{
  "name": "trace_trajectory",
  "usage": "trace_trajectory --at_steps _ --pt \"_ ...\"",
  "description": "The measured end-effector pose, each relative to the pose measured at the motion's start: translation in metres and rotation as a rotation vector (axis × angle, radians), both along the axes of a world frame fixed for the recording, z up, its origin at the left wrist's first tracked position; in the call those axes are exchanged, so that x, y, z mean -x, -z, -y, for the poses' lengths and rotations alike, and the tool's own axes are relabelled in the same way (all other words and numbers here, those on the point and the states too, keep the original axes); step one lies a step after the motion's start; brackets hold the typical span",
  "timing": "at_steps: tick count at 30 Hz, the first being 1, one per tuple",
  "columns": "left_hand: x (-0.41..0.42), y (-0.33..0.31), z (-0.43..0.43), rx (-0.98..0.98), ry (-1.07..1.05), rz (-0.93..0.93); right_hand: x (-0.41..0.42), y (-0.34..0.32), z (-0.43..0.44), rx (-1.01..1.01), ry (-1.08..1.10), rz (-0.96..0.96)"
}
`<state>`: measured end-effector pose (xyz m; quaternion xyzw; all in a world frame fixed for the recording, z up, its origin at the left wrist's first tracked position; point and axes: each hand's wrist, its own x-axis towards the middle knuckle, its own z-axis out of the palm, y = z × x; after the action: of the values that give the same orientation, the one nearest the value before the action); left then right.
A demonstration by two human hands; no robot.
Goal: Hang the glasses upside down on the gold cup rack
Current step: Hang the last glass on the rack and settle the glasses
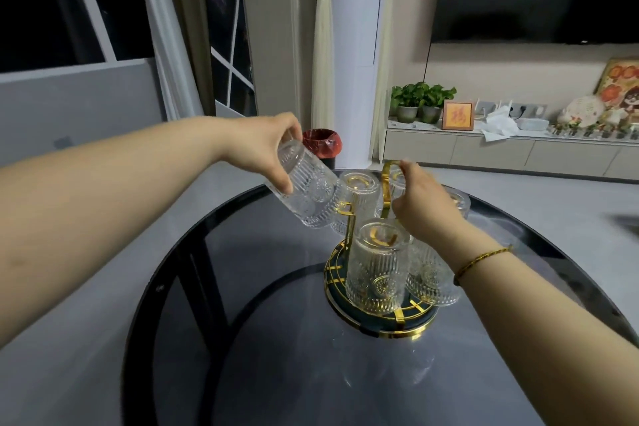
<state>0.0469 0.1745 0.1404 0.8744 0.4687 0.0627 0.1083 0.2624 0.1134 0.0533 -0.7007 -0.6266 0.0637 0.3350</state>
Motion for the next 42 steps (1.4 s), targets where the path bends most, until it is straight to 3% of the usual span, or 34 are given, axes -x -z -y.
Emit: trace_trajectory --at_steps 14,30,33,36,40,42 --pt "-0.077 0.025 -0.007 0.022 0.191 -0.251 -0.014 0.001 -0.003 0.004 -0.049 0.117" --pt "-0.071 0.064 -0.011 0.130 0.230 -0.179 -0.014 0.007 -0.007 0.027 -0.041 0.140" --pt "-0.064 0.065 -0.006 0.128 0.208 -0.038 -0.018 0.005 -0.006 0.077 -0.063 0.145" --pt "-0.053 0.071 0.013 0.061 0.108 0.268 -0.019 0.006 0.005 0.054 -0.058 0.092" --pt "-0.036 0.104 0.052 -0.310 -0.219 0.576 -0.013 0.026 0.044 -0.292 0.142 0.013" --pt "-0.029 0.130 0.071 -0.334 -0.315 0.656 -0.010 0.045 0.065 -0.396 0.189 -0.068"
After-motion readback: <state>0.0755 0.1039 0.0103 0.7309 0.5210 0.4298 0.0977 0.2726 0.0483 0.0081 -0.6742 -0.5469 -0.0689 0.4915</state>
